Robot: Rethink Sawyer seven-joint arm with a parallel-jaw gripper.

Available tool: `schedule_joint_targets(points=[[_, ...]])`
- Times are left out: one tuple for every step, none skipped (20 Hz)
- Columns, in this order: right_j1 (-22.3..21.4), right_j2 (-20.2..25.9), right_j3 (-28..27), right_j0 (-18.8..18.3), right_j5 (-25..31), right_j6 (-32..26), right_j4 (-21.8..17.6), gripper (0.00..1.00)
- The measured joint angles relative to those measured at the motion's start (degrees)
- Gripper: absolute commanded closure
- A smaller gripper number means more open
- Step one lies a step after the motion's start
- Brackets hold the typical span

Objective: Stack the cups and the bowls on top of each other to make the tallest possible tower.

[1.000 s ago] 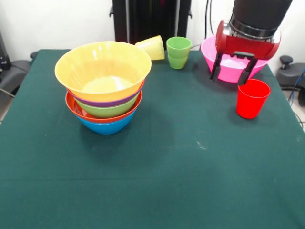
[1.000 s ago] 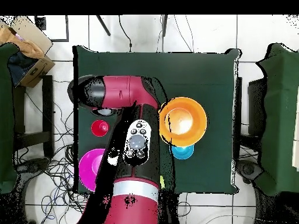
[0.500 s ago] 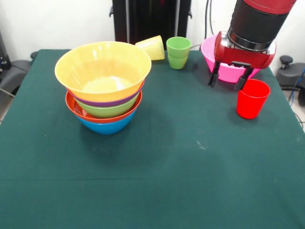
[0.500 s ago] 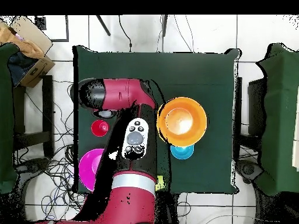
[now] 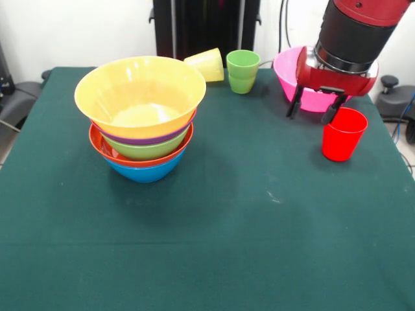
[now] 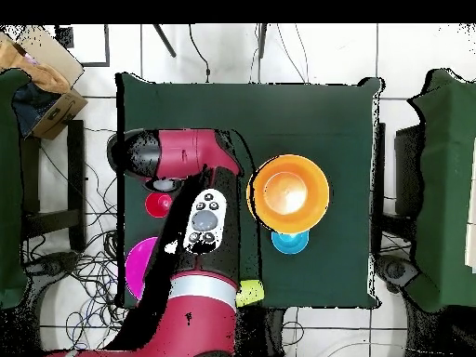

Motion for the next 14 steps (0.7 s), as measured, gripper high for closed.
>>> schedule_joint_targets(points=[[0.0, -0.1, 0.0, 0.1, 0.0, 0.0, 0.0, 0.00], [0.0, -0.2, 0.0, 0.2, 0.1, 0.0, 0.1, 0.00], [0.0, -0.3, 0.0, 0.3, 0.1, 0.0, 0.1, 0.00], [0.0, -0.4, 0.0, 0.3, 0.2, 0.0, 0.1, 0.00], [0.0, -0.5, 0.0, 0.4, 0.3, 0.0, 0.1, 0.00], [0.0, -0.7, 0.0, 0.5, 0.5, 0.0, 0.1, 0.00], [0.0, -0.8, -0.1, 0.5, 0.7, 0.0, 0.1, 0.00], [0.0, -0.9, -0.2, 0.6, 0.9, 0.0, 0.1, 0.00], [0.0, -0.9, -0.3, 0.6, 1.0, 0.0, 0.1, 0.00], [0.0, -1.0, -0.4, 0.6, 1.3, 0.0, 0.1, 0.00], [0.0, -1.1, -0.6, 0.6, 1.5, 0.0, 0.1, 0.00], [0.0, -1.2, -0.7, 0.6, 1.6, 0.0, 0.1, 0.00], [0.0, -1.2, -0.9, 0.6, 1.7, 0.0, 0.1, 0.00], [0.0, -1.3, -1.1, 0.7, 1.7, 0.0, 0.1, 0.00]])
